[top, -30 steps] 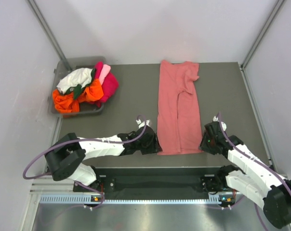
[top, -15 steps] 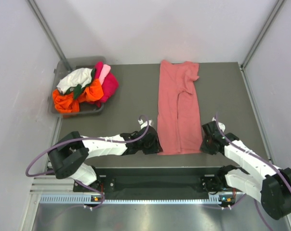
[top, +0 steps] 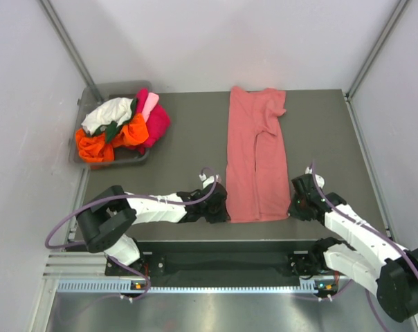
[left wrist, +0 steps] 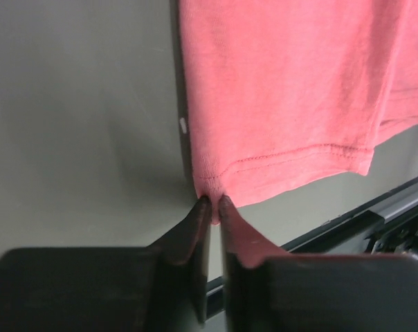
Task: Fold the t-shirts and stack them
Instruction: Fold the tshirt
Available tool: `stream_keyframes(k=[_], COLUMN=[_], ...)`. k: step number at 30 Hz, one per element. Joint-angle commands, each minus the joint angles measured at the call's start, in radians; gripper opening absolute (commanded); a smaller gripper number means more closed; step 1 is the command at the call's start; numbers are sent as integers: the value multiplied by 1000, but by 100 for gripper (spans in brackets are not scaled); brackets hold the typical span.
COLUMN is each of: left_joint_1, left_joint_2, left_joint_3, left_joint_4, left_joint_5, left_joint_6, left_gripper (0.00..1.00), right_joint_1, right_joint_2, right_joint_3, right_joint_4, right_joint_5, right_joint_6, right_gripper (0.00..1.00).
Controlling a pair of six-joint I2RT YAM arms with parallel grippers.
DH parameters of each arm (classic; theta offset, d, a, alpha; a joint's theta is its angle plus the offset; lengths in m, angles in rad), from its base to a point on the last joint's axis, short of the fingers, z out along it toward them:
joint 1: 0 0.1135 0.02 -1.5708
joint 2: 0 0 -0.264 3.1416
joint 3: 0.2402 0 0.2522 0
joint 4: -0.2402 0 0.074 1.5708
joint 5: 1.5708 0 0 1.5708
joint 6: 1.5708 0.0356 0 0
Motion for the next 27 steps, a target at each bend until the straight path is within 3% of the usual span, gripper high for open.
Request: stream_keyframes(k=[1,2,3,13,17,21,27], left_joint_1=[-6,-6,-6,22,120,227,400], left_joint_2=[24,23,18,-72,-91,-54,127], left_joint_3=[-2,-2,-1,100,145,255,456], left_joint_4=[63,63,59,-64,-30,-89,-92], left_joint_5=[28,22,19,29,140,163,313], left_joint_6=[-20,-23,-23,20,73,133,213], left_gripper=[12,10,0,0,0,0,0], right_joint_1=[5,5,5,4,-25,-137,-243], right_joint_2=[-26,-29,-41,-107,-64,40,280], right_joint_3=[-9,-10,-7,126,197,292,486], right_joint_4=[35,37,34,-72,-58,4,72], right_joint_5=[-32,-38,-41,-14,-4,-81,-179], right_joint_6=[-9,-10,-10,-29,-62,-115,-174], right_gripper=[0,0,0,0,0,0,0])
